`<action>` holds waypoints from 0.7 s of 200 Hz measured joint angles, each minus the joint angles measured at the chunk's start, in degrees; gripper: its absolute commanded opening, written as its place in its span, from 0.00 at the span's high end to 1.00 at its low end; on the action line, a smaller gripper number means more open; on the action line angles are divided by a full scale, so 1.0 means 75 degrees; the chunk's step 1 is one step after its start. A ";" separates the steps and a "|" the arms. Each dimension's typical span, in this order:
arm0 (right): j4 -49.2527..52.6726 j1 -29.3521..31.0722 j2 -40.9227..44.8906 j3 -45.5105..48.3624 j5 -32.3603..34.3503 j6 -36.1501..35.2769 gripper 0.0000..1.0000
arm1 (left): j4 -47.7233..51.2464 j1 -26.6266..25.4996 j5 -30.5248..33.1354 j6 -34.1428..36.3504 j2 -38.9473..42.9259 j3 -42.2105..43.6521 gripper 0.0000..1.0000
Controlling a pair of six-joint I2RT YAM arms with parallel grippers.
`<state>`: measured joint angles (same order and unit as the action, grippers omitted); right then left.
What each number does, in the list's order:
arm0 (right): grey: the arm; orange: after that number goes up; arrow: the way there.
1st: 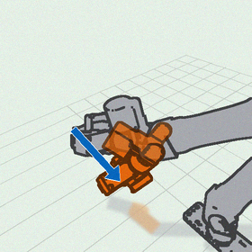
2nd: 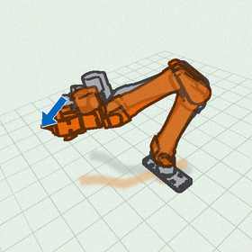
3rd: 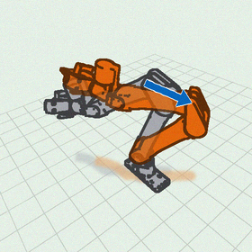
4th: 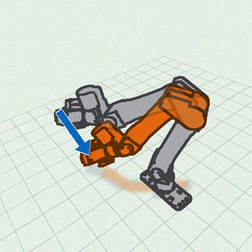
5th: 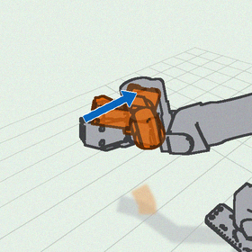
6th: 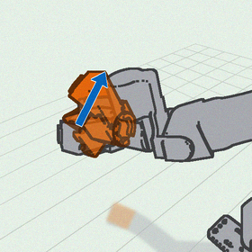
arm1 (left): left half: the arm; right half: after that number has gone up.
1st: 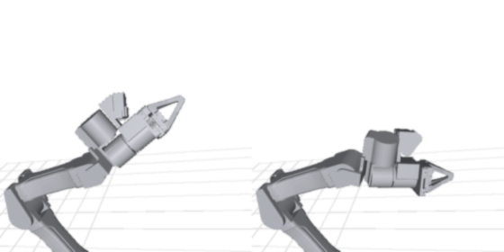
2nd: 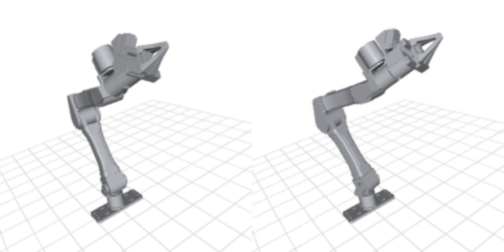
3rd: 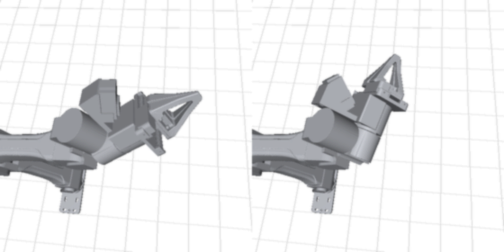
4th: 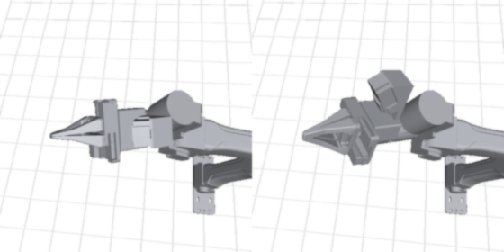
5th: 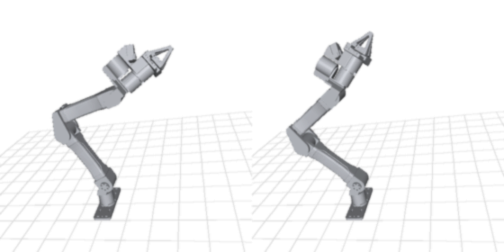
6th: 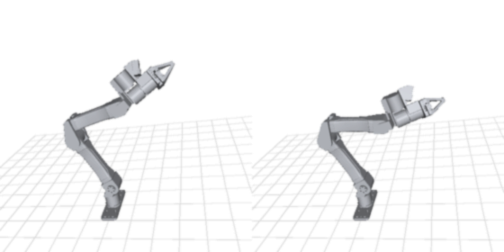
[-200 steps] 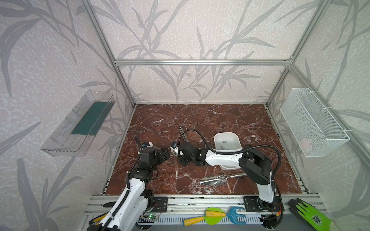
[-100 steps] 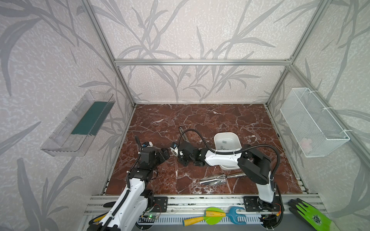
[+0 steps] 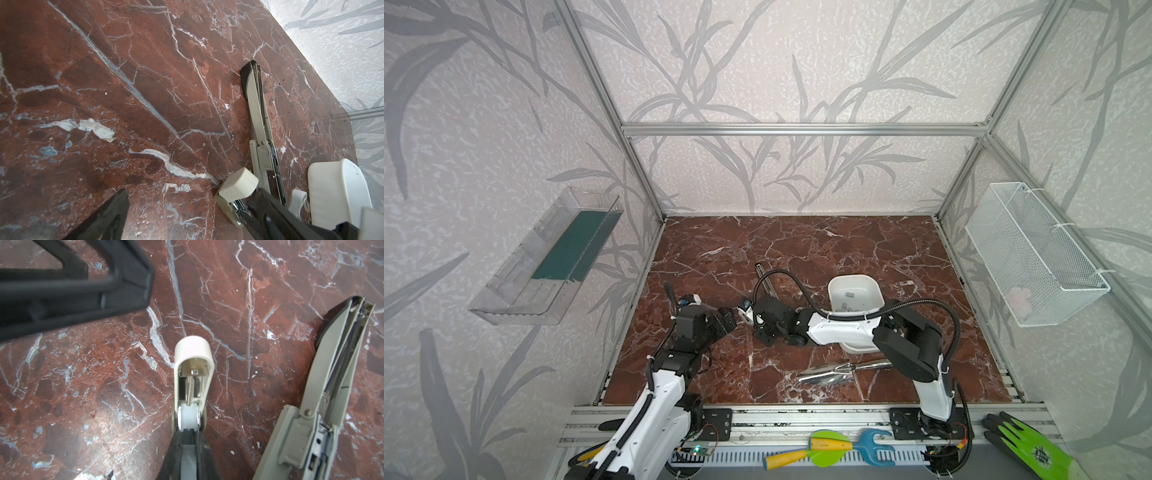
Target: Load the staples into the stapler
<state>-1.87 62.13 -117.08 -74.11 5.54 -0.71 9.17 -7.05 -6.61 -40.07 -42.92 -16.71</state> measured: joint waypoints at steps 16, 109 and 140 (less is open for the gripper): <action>0.0000 0.0000 -0.0003 0.0000 0.0000 0.0000 0.90 | -0.0009 0.0000 0.0000 0.0000 0.0000 0.0000 0.05; -0.0009 -0.0012 -0.0009 0.0000 -0.0047 0.0000 0.90 | -0.0029 0.0000 -0.0023 0.0000 0.0000 0.0000 0.04; -0.0064 -0.0023 -0.0079 0.0000 -0.0131 0.0000 0.90 | -0.0029 0.0000 -0.0023 0.0000 0.0000 0.0000 0.05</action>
<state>-2.35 61.95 -117.67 -74.11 4.56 -0.71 8.95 -7.05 -6.79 -40.07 -42.92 -16.71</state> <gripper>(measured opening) 0.133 0.955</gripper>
